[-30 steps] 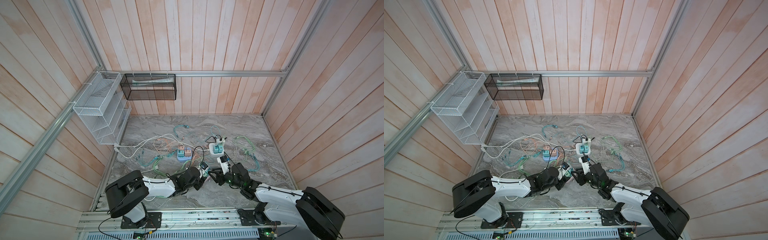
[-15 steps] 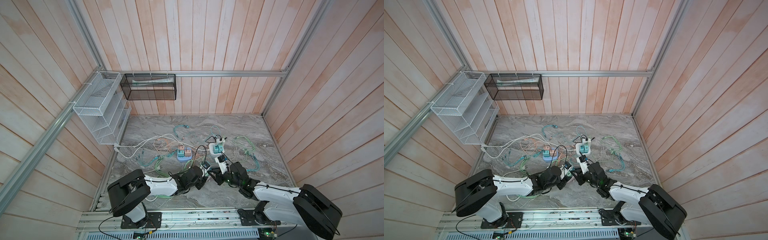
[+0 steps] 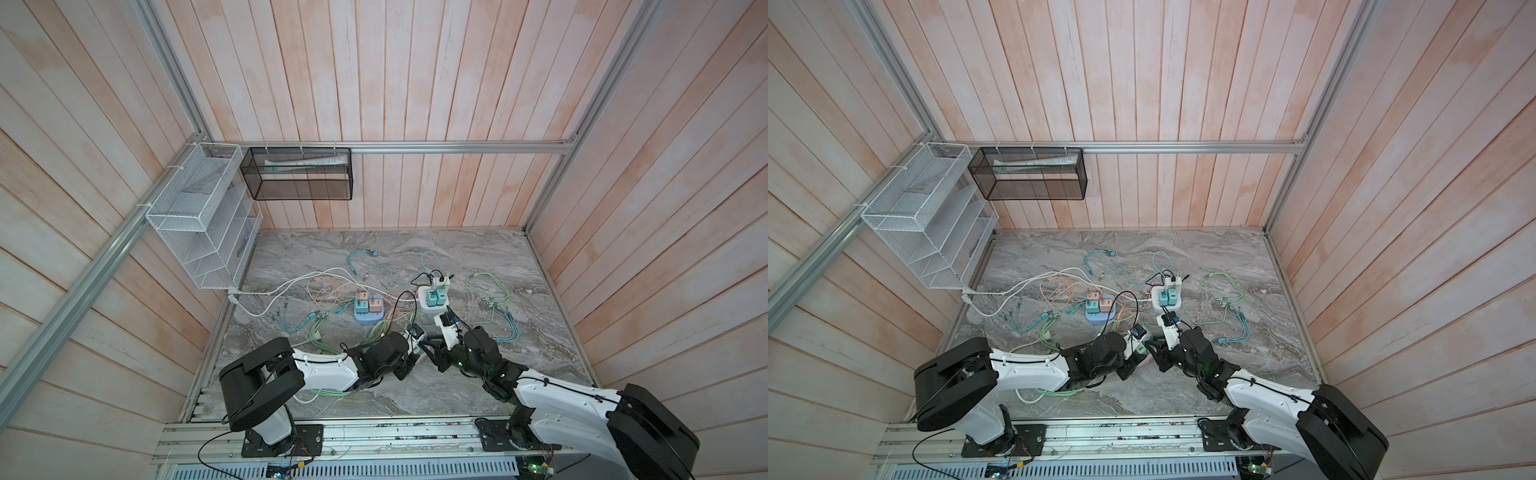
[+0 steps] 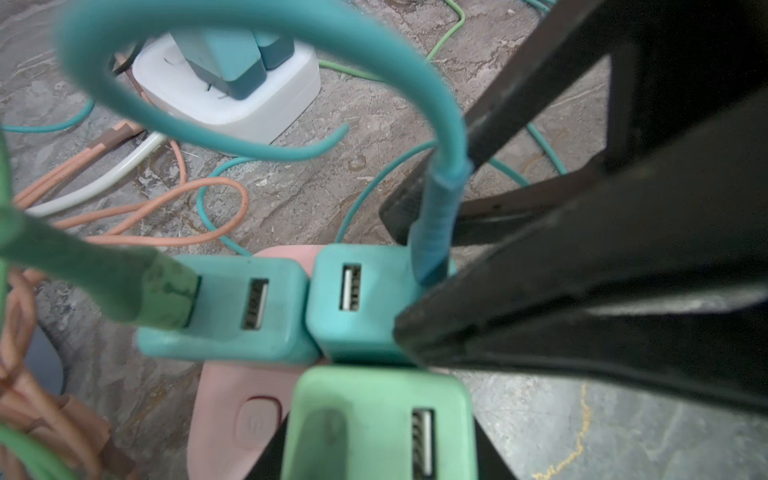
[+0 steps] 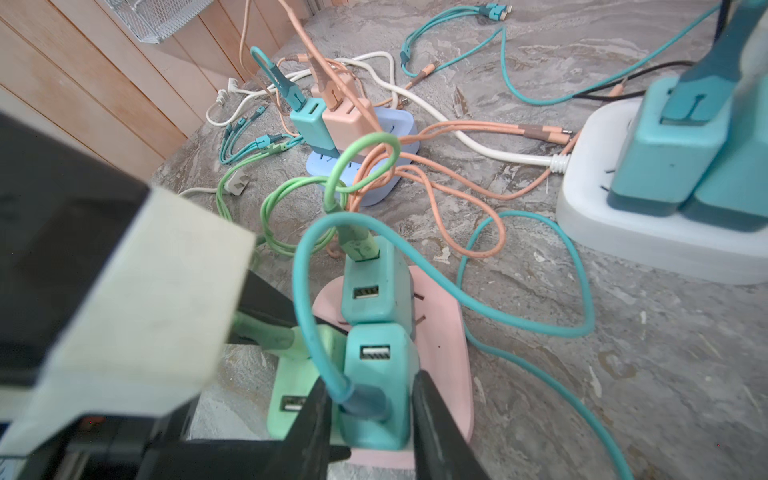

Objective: Pull the plug off the socket

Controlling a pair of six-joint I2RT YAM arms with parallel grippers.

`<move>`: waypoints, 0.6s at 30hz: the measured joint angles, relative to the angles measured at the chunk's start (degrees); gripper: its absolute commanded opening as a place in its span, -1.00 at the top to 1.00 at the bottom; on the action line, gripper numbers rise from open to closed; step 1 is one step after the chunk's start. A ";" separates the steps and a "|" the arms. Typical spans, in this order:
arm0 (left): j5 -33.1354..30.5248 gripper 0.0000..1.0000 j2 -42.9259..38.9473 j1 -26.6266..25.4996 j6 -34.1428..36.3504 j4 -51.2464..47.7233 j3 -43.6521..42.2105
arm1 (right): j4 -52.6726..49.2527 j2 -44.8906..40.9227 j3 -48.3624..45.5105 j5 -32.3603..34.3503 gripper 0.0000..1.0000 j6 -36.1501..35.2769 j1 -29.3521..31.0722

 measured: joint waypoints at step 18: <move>0.50 0.75 0.76 0.04 0.09 -0.02 0.76 | -0.42 -0.63 0.39 1.55 0.54 -3.15 0.04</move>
